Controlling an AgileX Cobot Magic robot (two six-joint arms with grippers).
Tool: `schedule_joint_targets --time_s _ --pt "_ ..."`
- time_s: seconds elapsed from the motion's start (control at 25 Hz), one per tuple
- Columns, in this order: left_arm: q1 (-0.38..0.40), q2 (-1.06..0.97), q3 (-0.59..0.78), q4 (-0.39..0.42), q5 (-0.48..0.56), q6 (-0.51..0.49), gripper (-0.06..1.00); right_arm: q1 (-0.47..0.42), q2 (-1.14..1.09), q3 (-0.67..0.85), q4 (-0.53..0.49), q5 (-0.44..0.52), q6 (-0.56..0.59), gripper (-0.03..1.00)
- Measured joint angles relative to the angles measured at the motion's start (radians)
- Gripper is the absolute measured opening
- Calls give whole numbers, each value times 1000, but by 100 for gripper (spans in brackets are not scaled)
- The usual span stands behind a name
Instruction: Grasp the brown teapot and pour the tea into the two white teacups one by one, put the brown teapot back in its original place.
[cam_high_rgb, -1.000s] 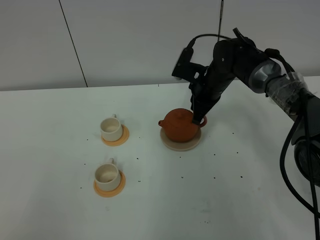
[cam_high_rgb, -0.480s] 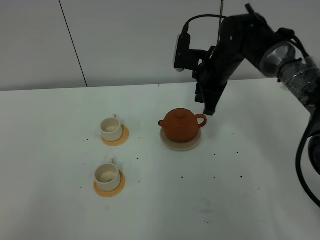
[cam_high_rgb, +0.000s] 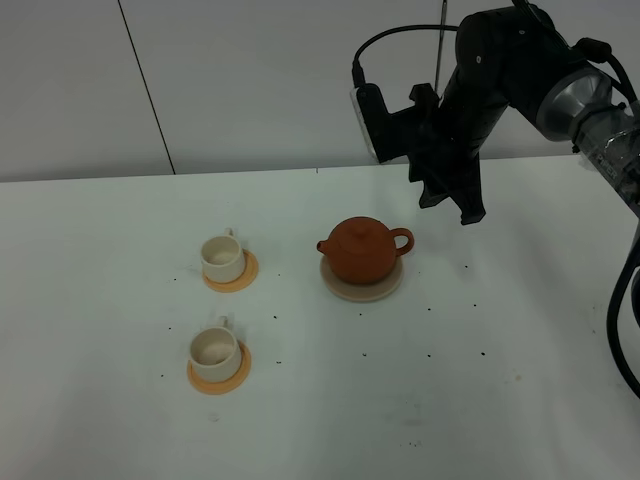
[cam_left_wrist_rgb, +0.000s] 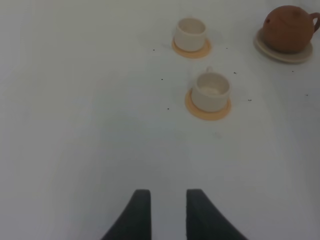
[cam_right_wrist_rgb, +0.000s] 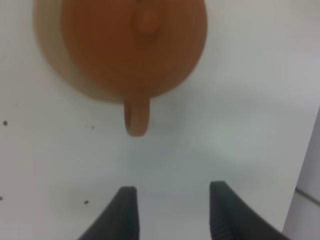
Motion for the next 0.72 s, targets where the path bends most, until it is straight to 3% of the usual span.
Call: schedule_joint_targets --time_s 0.72 --pt "0 0 0 0 0 0 24 -1 71 0 -2 1 -60 29"
